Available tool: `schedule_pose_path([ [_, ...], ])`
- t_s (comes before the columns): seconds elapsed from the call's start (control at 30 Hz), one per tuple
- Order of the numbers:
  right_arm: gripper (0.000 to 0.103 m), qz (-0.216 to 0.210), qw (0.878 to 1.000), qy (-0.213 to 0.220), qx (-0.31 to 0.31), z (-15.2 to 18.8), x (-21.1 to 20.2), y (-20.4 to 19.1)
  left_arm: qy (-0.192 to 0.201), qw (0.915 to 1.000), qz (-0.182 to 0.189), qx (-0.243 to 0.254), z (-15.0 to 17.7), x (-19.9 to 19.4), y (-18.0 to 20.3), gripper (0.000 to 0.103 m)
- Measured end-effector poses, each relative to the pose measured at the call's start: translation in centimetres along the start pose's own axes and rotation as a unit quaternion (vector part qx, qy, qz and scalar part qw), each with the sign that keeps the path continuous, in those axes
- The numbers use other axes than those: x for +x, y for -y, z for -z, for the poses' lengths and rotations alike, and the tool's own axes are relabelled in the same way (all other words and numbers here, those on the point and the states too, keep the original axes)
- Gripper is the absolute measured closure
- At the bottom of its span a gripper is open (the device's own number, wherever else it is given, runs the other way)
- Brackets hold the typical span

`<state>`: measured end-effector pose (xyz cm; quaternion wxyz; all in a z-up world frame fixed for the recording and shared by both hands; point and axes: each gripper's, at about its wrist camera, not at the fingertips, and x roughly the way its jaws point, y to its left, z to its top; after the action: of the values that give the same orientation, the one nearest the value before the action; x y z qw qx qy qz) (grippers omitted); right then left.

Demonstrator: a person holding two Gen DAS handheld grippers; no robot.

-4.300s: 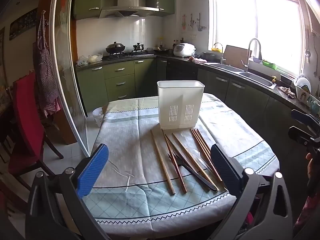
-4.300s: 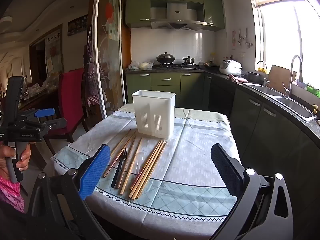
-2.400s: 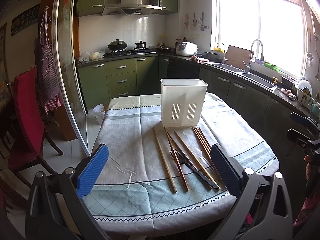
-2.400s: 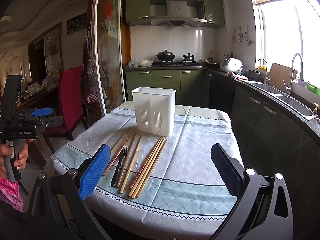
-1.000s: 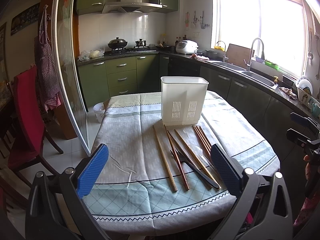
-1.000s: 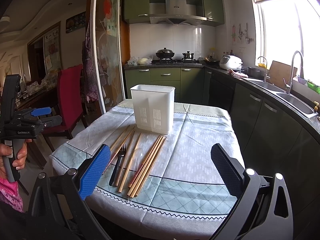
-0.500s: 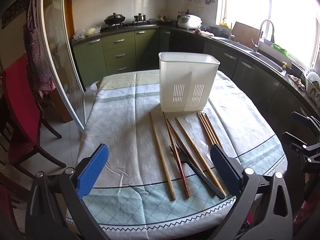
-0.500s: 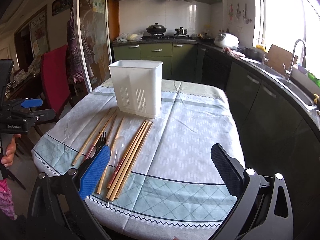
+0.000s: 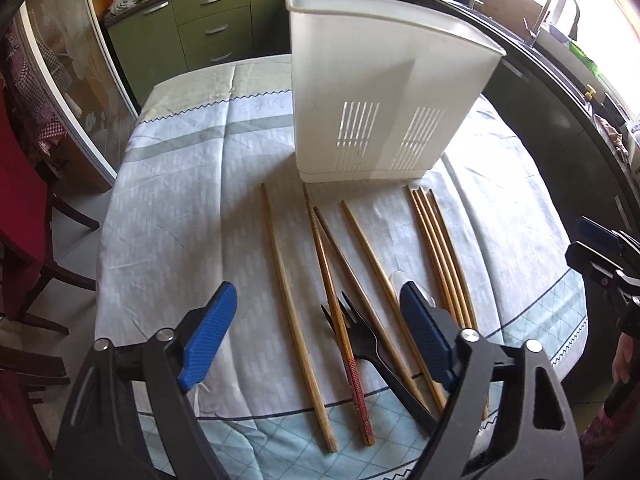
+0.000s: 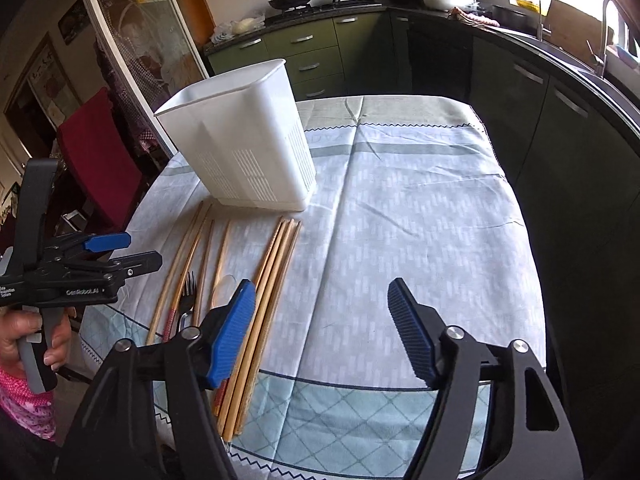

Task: Organize utensils
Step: 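Lower the left tool onto the red-tipped wooden chopstick and close it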

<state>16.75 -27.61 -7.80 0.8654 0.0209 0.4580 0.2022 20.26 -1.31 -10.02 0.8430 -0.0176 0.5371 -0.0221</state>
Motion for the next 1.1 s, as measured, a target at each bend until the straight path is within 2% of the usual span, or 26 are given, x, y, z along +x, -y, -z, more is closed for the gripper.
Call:
schedule_pose_path([
  [0.13,0.042,0.013,1.0,-0.005,-0.012,-0.2,0.2,-0.1,-0.021,0.9998,-0.003,-0.005,-1.2,1.6,-0.4,0.043],
  [0.2,0.042,0.014,1.0,-0.007,-0.017,-0.2,0.4,-0.2,-0.034,0.9994,0.003,-0.009,-1.6,2.4,-0.5,0.053],
  [0.3,0.042,0.006,1.0,-0.015,-0.014,-0.2,0.7,-0.2,-0.045,0.9989,0.006,-0.009,-1.9,3.3,-0.4,0.06],
  [0.4,0.042,0.009,1.0,-0.018,-0.018,-0.2,0.9,-0.4,-0.049,0.9987,0.009,-0.009,-2.4,3.8,-0.2,0.073],
  [0.53,0.043,0.012,0.999,-0.019,-0.024,-0.3,0.9,-0.5,-0.057,0.9983,0.013,-0.005,-2.7,4.3,0.2,0.081],
  [0.63,0.047,0.016,0.999,-0.02,-0.024,-0.5,1.0,-0.4,-0.064,0.9979,0.005,-0.003,-3.1,5.0,0.3,0.083],
  [0.77,0.061,0.019,0.999,-0.02,-0.031,-0.6,1.0,-0.6,-0.071,0.9975,-0.002,-0.008,-3.5,5.9,0.4,0.084],
  [0.87,0.071,0.021,0.999,-0.023,-0.038,-0.9,1.2,-0.9,-0.075,0.9972,-0.002,-0.009,-3.8,6.5,0.7,0.088],
  [1.1,0.072,0.01,0.998,-0.05,-0.043,-1.9,3.4,-1.9,-0.084,0.9964,0.002,-0.009,-4.4,7.7,0.9,0.089],
])
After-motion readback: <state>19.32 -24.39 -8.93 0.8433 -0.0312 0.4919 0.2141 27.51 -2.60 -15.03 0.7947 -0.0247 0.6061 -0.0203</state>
